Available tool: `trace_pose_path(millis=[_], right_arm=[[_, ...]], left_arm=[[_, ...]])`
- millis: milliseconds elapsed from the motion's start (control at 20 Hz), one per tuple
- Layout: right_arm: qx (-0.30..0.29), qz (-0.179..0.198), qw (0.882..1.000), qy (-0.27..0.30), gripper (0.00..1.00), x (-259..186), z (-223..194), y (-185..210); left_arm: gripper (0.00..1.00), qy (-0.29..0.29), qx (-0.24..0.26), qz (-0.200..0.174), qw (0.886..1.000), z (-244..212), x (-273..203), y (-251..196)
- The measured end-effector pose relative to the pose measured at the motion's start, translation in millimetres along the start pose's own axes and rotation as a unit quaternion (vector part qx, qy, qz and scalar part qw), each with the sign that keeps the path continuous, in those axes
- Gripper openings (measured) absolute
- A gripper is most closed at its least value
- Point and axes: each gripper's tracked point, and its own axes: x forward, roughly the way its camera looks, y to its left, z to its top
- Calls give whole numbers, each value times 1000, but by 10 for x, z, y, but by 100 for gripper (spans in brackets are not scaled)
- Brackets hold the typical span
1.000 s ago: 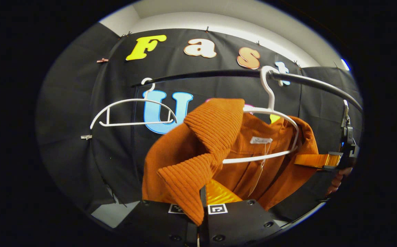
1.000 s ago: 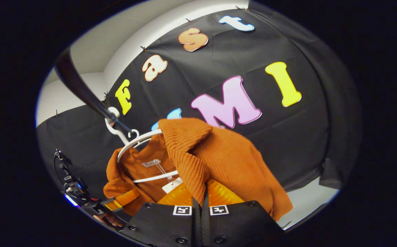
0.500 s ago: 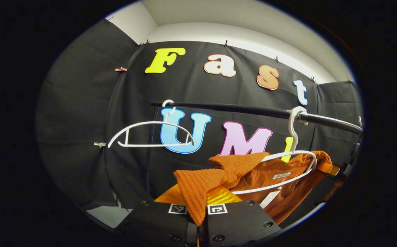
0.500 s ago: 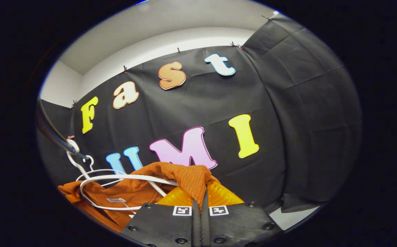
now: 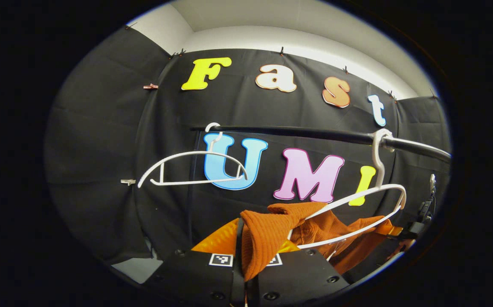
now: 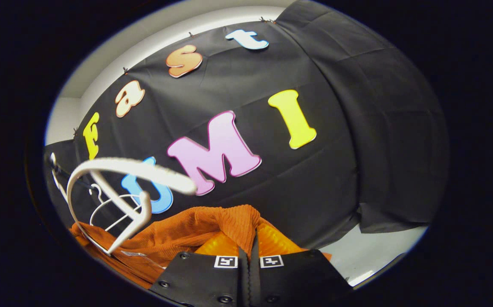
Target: Grasp the clothes on the hanger with both hands and then place them into the laundry hamper below.
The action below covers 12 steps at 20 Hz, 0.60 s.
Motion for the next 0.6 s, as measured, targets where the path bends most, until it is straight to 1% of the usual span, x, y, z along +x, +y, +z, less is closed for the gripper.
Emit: trace_pose_path(millis=[150, 350, 450, 600], right_arm=[[5, 44, 998, 33, 4, -172, -398, 250], [34, 86, 993, 71, 4, -424, -770, 498], [31, 107, 990, 84, 4, -535, -907, 639], [25, 152, 982, 107, 4, -714, -1135, 922]], left_arm=[[9, 22, 13, 28, 999, -233, 7, 299], [9, 62, 21, 37, 997, -720, -17, 529], [9, 83, 22, 30, 996, -996, -55, 548], [8, 113, 8, -6, 994, -1352, -161, 320]])
